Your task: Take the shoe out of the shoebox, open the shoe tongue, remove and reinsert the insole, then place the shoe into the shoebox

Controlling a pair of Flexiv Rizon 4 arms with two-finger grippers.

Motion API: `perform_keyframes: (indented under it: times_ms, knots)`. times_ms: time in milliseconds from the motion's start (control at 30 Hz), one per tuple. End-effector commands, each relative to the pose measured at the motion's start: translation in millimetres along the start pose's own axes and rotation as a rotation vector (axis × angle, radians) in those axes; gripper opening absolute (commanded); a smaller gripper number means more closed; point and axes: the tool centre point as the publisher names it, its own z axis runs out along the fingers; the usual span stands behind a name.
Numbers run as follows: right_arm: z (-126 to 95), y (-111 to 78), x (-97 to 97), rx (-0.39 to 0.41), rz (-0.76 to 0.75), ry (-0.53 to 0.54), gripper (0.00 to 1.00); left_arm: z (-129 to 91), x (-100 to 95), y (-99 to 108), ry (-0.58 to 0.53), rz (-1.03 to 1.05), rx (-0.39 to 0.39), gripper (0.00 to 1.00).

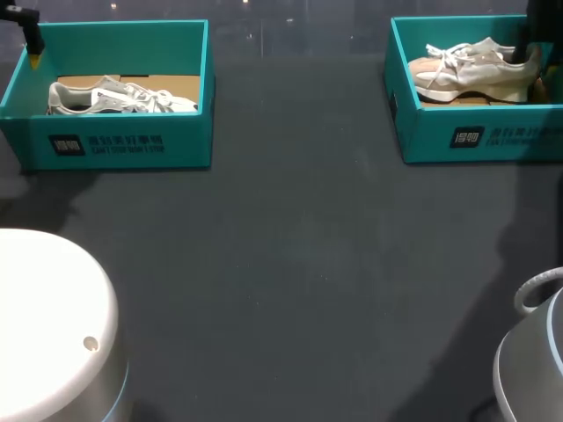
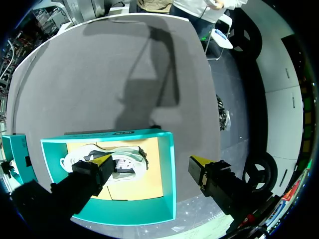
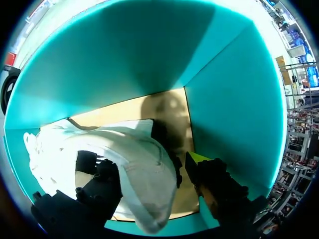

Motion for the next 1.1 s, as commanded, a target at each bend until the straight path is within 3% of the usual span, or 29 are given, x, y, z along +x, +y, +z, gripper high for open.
perform_keyframes:
  times_ms: [33, 167, 267, 633, 867, 1100]
  knots:
    - [1.8, 7.5, 2.4, 0.054, 0.000, -0.001, 0.57, -0.3, 0.4, -1.5, 0.001, 0.001, -0.003, 1.00]
    - [3.0, 6.4, 3.5, 0.056, 0.005, 0.002, 0.40, -0.3, 0.4, -1.5, 0.001, 0.001, -0.003, 1.00]
    - [2.3, 4.7, 5.1, 0.056, 0.011, 0.002, 0.00, -0.3, 0.4, -1.5, 0.001, 0.001, -0.003, 1.00]
    - [-25.5, -8.0, 6.0, 0.033, 0.044, -0.028, 0.00, -0.3, 0.4, -1.5, 0.001, 0.001, -0.003, 1.00]
    - [-55.5, -16.8, -7.6, 0.000, 0.065, -0.078, 0.00, -0.3, 0.4, -1.5, 0.001, 0.001, -0.003, 1.00]
    - [-71.5, -18.8, -16.5, -0.007, 0.054, -0.090, 0.00, -0.3, 0.4, -1.5, 0.001, 0.001, -0.003, 1.00]
